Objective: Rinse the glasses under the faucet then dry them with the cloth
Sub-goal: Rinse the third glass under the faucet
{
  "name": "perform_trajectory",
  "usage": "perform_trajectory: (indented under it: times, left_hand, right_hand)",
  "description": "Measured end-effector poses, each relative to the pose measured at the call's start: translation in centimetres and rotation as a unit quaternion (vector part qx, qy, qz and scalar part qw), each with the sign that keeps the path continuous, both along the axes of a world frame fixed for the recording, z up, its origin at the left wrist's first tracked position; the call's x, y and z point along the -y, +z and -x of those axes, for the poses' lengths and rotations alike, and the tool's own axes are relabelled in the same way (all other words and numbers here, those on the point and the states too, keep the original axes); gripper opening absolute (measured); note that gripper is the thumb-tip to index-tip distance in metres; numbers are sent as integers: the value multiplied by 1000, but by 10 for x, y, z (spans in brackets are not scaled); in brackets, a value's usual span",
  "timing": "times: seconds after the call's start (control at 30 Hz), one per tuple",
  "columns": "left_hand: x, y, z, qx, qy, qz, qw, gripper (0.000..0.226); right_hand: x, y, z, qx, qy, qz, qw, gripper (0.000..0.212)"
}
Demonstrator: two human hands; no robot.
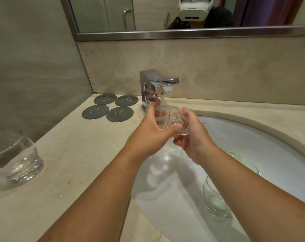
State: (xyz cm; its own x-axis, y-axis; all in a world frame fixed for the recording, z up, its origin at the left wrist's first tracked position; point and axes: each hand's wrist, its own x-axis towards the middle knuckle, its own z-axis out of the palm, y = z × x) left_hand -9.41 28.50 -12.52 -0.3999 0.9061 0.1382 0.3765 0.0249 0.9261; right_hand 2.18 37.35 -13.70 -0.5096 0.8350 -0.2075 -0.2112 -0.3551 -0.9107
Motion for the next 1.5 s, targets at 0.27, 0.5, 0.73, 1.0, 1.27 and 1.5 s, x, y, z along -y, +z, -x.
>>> perform_trajectory:
  times: [0.27, 0.5, 0.73, 1.0, 1.27, 1.5]
  left_hand:
    - [-3, -2, -2, 30, 46, -12, 998, 126]
    - [-4, 2, -1, 15, 32, -48, 998, 106]
    - [-3, -2, -2, 31, -6, -33, 999, 104]
    - [-4, -1, -1, 62, 41, -30, 997, 121]
    - [-3, -1, 1, 36, 1, -36, 999, 102]
    - [-7, -5, -2, 81, 0, 0, 997, 122]
  right_hand:
    - [-5, 1, 2, -54, -38, -16, 998, 18]
    - [0, 5, -1, -26, -10, 30, 999, 54]
    - [-7, -2, 2, -29, -35, 16, 999, 40]
    - [-6, -2, 2, -44, -75, -54, 995, 31]
    - [-4, -2, 0, 17, -18, 12, 1000, 55]
    - [-5, 1, 1, -23, -87, -30, 995, 23]
